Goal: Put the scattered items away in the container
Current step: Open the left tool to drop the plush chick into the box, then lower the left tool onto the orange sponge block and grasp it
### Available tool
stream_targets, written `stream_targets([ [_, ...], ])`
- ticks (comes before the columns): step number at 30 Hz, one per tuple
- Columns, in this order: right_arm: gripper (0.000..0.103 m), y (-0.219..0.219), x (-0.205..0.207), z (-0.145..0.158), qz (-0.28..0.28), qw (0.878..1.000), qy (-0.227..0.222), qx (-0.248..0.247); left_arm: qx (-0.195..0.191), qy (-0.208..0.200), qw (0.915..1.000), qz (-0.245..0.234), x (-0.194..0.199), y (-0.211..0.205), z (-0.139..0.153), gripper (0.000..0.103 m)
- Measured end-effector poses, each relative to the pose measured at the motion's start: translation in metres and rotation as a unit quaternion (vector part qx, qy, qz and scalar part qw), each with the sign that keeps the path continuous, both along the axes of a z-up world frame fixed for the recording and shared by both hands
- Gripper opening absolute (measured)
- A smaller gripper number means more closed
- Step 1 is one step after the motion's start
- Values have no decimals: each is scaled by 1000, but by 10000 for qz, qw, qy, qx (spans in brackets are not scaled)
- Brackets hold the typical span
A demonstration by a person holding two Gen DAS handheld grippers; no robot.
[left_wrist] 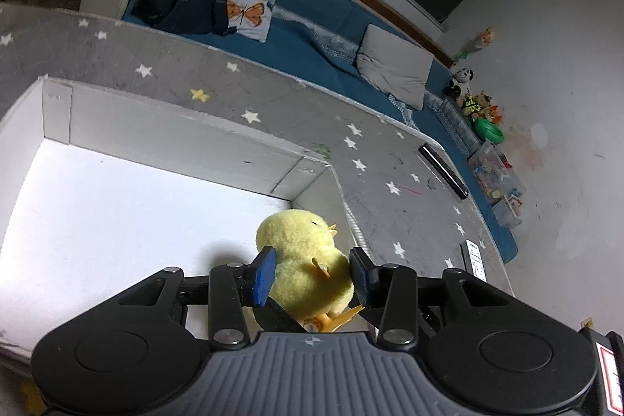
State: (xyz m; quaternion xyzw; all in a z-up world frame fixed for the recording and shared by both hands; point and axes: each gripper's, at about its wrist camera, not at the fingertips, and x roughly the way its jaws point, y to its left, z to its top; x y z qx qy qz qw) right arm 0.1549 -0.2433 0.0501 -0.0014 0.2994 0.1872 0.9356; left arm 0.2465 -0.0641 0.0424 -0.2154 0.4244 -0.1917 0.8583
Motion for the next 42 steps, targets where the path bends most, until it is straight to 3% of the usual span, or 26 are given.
stream_targets([
  [14, 58, -4, -7, -7, -105, 9999, -22, -53, 168, -213, 9996, 6, -19, 5, 1, 44],
  [23, 59, -20, -48, 5, -160, 9994, -244, 178, 94, -451, 9989, -46, -61, 18, 7, 44],
  [31, 68, -23, -95, 1, -36, 9989, -230, 412, 216, -643, 9977, -88, -102, 30, 6, 44],
  [42, 69, 6, -116, -21, 393, 9986, 135, 328, 148, -409, 9991, -10, -126, 45, -17, 44],
])
